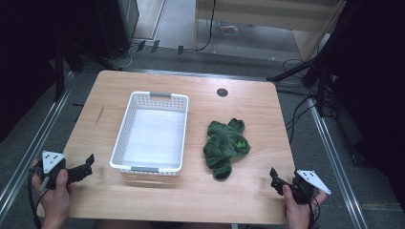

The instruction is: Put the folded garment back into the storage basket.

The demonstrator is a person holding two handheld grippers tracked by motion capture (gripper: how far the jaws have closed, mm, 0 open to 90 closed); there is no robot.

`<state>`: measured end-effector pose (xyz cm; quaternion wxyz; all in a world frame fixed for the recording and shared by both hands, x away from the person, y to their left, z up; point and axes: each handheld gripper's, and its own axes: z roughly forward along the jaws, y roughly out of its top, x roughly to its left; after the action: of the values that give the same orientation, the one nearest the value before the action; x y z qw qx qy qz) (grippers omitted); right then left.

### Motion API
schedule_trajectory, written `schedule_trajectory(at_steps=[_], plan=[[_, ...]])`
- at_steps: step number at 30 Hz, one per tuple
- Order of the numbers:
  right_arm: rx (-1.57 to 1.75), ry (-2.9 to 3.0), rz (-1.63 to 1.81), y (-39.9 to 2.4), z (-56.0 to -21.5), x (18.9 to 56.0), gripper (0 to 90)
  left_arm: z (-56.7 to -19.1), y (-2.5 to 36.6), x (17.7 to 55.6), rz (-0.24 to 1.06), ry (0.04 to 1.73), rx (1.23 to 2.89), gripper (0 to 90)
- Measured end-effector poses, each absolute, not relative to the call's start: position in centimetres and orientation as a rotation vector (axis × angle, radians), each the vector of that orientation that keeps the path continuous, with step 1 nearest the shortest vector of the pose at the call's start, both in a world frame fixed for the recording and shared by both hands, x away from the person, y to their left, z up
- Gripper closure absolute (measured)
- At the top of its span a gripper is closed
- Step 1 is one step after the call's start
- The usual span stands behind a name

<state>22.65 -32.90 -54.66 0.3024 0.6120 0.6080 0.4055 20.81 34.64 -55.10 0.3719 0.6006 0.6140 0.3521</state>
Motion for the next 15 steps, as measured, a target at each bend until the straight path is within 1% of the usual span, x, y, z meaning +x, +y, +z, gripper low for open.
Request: schedule_trajectory(at_steps=[5, 15], plan=[[1.619, 1.604, 1.063, -32.7, -54.65, 22.62, 7.1, -55.12, 34.82, 20.74, 0.887, 1.584, 1.518, 0.6], [1.6, 1.595, 1.0, -32.26, -54.64, 22.61, 7.4, -55.11, 34.71, 20.79, 0.893, 1.585, 1.531, 0.6]])
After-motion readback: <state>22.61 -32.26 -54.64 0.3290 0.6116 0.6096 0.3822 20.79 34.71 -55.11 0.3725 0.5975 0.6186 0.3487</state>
